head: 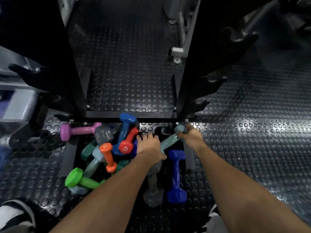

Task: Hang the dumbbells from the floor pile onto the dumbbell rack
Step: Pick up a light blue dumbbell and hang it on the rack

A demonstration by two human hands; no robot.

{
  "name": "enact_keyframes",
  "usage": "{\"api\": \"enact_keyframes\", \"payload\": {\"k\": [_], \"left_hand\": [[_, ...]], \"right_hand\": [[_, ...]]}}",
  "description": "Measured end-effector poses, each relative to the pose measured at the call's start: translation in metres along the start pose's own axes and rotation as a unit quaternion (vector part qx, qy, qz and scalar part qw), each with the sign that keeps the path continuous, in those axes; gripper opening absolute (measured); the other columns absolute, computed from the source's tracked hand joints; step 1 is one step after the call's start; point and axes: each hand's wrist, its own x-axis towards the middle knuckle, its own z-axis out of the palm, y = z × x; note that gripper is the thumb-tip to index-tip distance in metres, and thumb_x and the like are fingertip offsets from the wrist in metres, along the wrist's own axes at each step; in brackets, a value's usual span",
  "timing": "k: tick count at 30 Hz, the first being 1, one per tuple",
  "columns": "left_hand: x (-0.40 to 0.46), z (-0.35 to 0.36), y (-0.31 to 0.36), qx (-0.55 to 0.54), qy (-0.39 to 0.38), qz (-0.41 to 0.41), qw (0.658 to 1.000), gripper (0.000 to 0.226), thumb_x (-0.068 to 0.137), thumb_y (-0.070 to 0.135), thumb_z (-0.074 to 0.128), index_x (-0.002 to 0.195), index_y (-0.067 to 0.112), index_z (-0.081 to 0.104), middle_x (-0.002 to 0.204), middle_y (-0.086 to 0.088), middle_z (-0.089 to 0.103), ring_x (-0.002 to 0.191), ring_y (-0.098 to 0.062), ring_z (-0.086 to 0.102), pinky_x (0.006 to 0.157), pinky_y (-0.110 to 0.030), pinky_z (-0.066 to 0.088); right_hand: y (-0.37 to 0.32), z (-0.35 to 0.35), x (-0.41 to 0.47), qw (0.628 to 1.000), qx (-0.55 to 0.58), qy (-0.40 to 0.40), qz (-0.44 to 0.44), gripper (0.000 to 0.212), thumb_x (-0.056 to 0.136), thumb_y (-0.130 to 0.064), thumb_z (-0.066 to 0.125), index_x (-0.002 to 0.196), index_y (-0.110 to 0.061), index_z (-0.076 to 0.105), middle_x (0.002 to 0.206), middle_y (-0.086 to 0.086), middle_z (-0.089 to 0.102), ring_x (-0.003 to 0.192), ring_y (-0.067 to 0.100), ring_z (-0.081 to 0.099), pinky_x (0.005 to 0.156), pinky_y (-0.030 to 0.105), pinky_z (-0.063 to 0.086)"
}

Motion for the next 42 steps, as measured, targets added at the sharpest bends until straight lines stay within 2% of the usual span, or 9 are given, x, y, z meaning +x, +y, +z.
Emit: {"api": "enact_keyframes", "payload": {"k": [8, 13, 18, 24, 26, 28, 32, 38, 42], "left_hand": [[0.014, 0.011, 0.011, 0.063, -0.017, -0.058, 0.996, 0.106, 0.065, 0.059, 0.081, 0.147, 0.008, 0.039, 0.150, -0.018, 0.037, 0.139, -0.039, 0.032, 0.116, -0.060, 0.023], [0.016, 0.011, 0.012, 0.070, -0.003, -0.051, 0.996, 0.096, 0.068, 0.055, 0.079, 0.142, 0.005, 0.047, 0.146, -0.018, 0.042, 0.134, -0.040, 0.037, 0.112, -0.060, 0.029], [0.010, 0.011, 0.005, 0.043, 0.016, -0.030, 0.998, 0.099, 0.064, 0.058, 0.081, 0.140, 0.005, 0.048, 0.142, -0.018, 0.051, 0.133, -0.039, 0.041, 0.115, -0.060, 0.026], [-0.009, -0.014, 0.006, -0.120, 0.035, 0.003, 0.992, 0.092, 0.065, 0.046, 0.087, 0.137, 0.010, 0.040, 0.127, -0.008, 0.062, 0.125, -0.030, 0.056, 0.122, -0.054, 0.025], [-0.018, -0.032, 0.004, -0.200, 0.053, 0.016, 0.978, 0.076, 0.064, 0.037, 0.088, 0.121, 0.017, 0.041, 0.113, -0.002, 0.062, 0.105, -0.025, 0.062, 0.099, -0.041, 0.049], [-0.027, -0.051, 0.000, -0.280, 0.064, 0.029, 0.958, 0.071, 0.059, 0.029, 0.090, 0.111, 0.020, 0.041, 0.108, 0.003, 0.057, 0.098, -0.019, 0.062, 0.074, -0.030, 0.053], [-0.053, -0.094, -0.002, -0.372, 0.087, 0.059, 0.922, 0.070, 0.054, 0.025, 0.090, 0.110, 0.021, 0.048, 0.107, 0.004, 0.060, 0.097, -0.016, 0.064, 0.073, -0.032, 0.058], [-0.116, -0.154, 0.017, -0.424, 0.126, 0.099, 0.891, 0.070, 0.058, 0.033, 0.093, 0.115, 0.031, 0.053, 0.105, 0.012, 0.062, 0.090, -0.004, 0.064, 0.065, -0.015, 0.054], [-0.151, -0.185, 0.041, -0.472, 0.160, 0.112, 0.860, 0.066, 0.055, 0.043, 0.092, 0.110, 0.035, 0.056, 0.104, 0.013, 0.066, 0.090, -0.002, 0.066, 0.072, -0.022, 0.057]], "right_hand": [[0.017, 0.008, 0.019, 0.999, -0.043, -0.009, 0.009, 0.038, 0.093, -0.027, 0.075, 0.122, -0.007, 0.062, 0.108, 0.007, 0.066, 0.092, 0.018, 0.061, 0.069, 0.019, 0.044], [0.023, 0.008, 0.021, 1.000, 0.007, 0.001, 0.010, 0.033, 0.092, -0.025, 0.075, 0.118, -0.005, 0.066, 0.102, 0.005, 0.069, 0.091, 0.019, 0.066, 0.081, 0.029, 0.054], [0.020, 0.003, 0.012, 1.000, 0.028, 0.006, -0.004, 0.019, 0.093, -0.016, 0.074, 0.109, -0.013, 0.065, 0.098, 0.001, 0.068, 0.087, 0.012, 0.066, 0.067, 0.015, 0.046], [-0.002, -0.030, -0.007, 0.999, 0.018, 0.024, -0.044, 0.032, 0.094, -0.022, 0.073, 0.120, -0.013, 0.058, 0.096, -0.004, 0.067, 0.088, 0.015, 0.067, 0.074, 0.023, 0.052], [-0.010, -0.046, -0.016, 0.997, 0.032, 0.031, -0.058, 0.035, 0.092, -0.026, 0.074, 0.121, -0.013, 0.059, 0.100, -0.001, 0.070, 0.087, 0.014, 0.068, 0.070, 0.023, 0.051], [-0.021, -0.064, -0.030, 0.995, 0.048, 0.045, -0.068, 0.033, 0.091, -0.031, 0.074, 0.118, -0.017, 0.060, 0.099, -0.003, 0.069, 0.085, 0.008, 0.067, 0.065, 0.019, 0.048], [-0.040, -0.096, -0.060, 0.991, 0.072, 0.084, -0.077, 0.031, 0.087, -0.040, 0.076, 0.106, -0.019, 0.063, 0.092, -0.001, 0.072, 0.072, 0.007, 0.067, 0.055, 0.016, 0.045], [-0.073, -0.151, -0.113, 0.979, 0.146, 0.125, -0.063, 0.027, 0.077, -0.035, 0.086, 0.087, -0.015, 0.070, 0.087, 0.011, 0.074, 0.079, 0.031, 0.074, 0.066, 0.054, 0.063], [-0.103, -0.192, -0.155, 0.969, 0.150, 0.177, -0.080, 0.024, 0.075, -0.038, 0.087, 0.082, -0.019, 0.074, 0.077, 0.006, 0.075, 0.065, 0.019, 0.069, 0.056, 0.032, 0.057]]}}
